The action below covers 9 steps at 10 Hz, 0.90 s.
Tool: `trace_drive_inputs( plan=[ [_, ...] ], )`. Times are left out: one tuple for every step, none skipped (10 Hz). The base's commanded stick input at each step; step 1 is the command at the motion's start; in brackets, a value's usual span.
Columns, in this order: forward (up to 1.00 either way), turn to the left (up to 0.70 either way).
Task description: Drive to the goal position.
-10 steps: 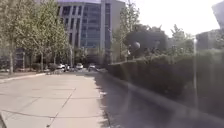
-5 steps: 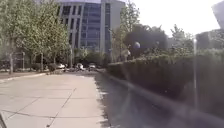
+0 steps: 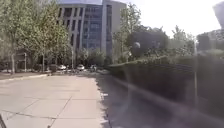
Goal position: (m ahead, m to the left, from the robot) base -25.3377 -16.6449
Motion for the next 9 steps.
trace_drive_inputs(
  plan=[
    [0.7,0.27],
    [0.7,0.27],
    [0.7,0.27],
    [0.7,0.27],
    [0.7,0.27],
    [0.2,0.4],
    [0.0,0.45],
    [0.0,0.45],
    [0.0,0.45]
  ],
)
